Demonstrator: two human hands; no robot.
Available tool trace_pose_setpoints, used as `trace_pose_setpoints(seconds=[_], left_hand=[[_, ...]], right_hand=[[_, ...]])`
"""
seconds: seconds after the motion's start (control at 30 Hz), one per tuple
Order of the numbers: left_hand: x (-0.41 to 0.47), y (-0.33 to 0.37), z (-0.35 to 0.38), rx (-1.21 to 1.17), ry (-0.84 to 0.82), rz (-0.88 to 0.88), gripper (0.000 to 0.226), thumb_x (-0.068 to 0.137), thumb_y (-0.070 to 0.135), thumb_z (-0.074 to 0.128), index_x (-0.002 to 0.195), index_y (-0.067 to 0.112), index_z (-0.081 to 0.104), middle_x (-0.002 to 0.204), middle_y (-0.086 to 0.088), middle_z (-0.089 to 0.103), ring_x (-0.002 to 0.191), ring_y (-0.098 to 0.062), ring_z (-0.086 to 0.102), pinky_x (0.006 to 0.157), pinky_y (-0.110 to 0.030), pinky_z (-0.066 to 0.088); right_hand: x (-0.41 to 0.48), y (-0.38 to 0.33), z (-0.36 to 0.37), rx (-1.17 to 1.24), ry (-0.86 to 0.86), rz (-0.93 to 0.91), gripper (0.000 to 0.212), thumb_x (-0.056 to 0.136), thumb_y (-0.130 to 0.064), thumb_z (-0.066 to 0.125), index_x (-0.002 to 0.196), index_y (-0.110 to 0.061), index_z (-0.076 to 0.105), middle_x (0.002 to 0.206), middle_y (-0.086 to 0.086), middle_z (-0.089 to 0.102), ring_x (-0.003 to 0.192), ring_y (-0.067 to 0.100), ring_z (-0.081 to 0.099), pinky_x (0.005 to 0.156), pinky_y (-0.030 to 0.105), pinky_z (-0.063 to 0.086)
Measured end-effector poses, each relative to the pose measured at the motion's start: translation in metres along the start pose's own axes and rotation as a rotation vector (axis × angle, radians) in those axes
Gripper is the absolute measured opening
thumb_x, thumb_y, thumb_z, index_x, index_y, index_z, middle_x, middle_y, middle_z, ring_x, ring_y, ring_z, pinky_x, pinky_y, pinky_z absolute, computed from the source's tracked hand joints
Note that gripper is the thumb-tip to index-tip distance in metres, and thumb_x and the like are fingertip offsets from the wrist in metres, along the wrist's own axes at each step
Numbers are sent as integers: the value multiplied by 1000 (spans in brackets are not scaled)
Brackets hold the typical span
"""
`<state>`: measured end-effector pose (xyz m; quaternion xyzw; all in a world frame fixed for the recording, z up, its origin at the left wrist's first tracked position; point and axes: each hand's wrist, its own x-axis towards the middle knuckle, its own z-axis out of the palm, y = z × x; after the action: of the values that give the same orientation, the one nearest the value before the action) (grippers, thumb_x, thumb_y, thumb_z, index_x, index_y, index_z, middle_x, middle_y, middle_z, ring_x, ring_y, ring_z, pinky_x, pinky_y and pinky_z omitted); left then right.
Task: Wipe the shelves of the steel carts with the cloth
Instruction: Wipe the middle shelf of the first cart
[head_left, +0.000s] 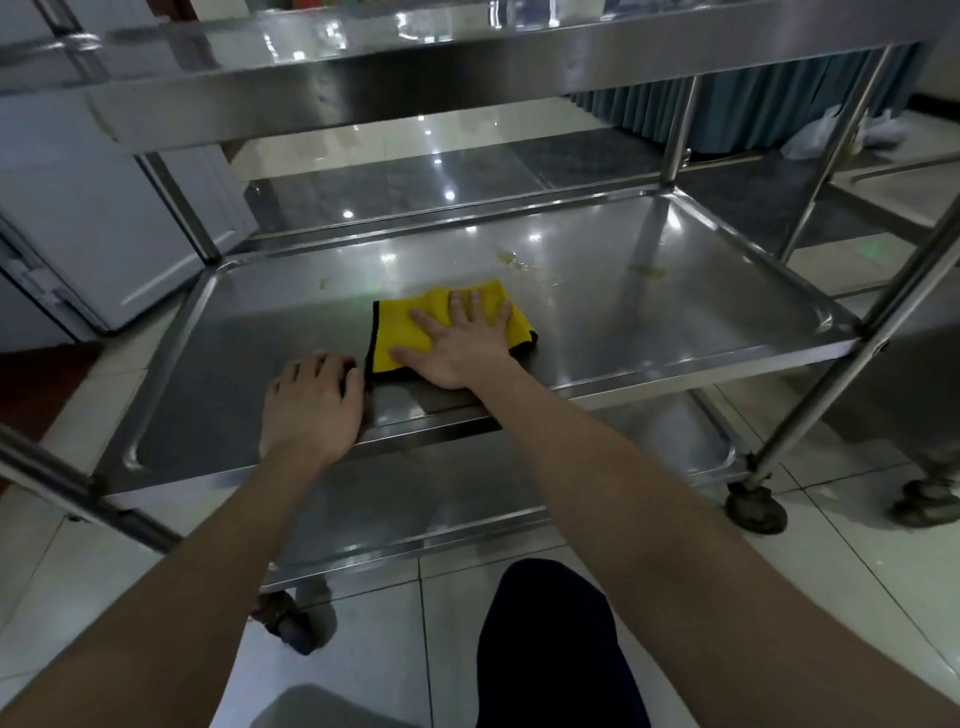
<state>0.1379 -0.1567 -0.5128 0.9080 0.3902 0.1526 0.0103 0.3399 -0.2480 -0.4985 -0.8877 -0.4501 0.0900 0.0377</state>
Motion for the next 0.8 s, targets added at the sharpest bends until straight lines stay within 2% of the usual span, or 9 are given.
trace_pose_setpoints(seconds=[0.13,0.27,0.37,0.47,0.57,0.7,0.8], left_hand=[[5,-5,0,-36,-12,-23,34,111,38,43,133,27,67,144,-9,63,133,-37,54,112,-49,42],[8,-6,0,-41,-11,-26,36,110,40,42,134,26,67,144,-8,63,133,-36,54,113,-49,42],[6,-4,1,-26,3,-18,35,109,40,44,131,24,67,140,-8,66,129,-36,56,109,-48,42],[4,-3,0,-11,13,-11,37,109,41,43,130,22,67,138,-8,67,127,-36,57,107,-47,43],[5,-4,1,-13,23,-7,36,111,39,43,129,21,68,138,-8,67,127,-34,57,107,-46,43],[6,-5,1,3,34,-16,37,112,37,38,128,22,68,135,-6,67,125,-33,57,106,-45,43],[6,-7,-2,-41,35,-23,39,112,37,36,126,21,69,131,-6,69,122,-33,59,104,-45,43]], right_hand=[[6,76,-14,0,16,37,92,89,-95,21,168,-52,5,181,-5,-7,167,24,-8,127,67,-8],[-8,182,-27,5,64,265,94,86,-98,19,168,-53,6,181,-5,-5,167,25,-4,129,67,-1],[-15,205,-27,-3,82,361,97,84,-99,14,169,-51,6,181,0,-5,167,30,-4,126,73,-3],[-7,165,-19,-18,97,390,100,85,-98,11,170,-46,5,180,13,-7,165,42,-8,119,82,-7],[10,92,-11,-18,98,300,101,87,-96,13,171,-42,6,179,20,-7,163,49,-11,115,85,-10],[19,-6,3,-59,71,103,97,90,-92,17,171,-41,5,179,18,-7,163,47,-11,116,84,-11],[5,-35,12,-61,53,9,94,91,-91,17,171,-43,5,180,13,-9,165,39,-12,119,79,-13]])
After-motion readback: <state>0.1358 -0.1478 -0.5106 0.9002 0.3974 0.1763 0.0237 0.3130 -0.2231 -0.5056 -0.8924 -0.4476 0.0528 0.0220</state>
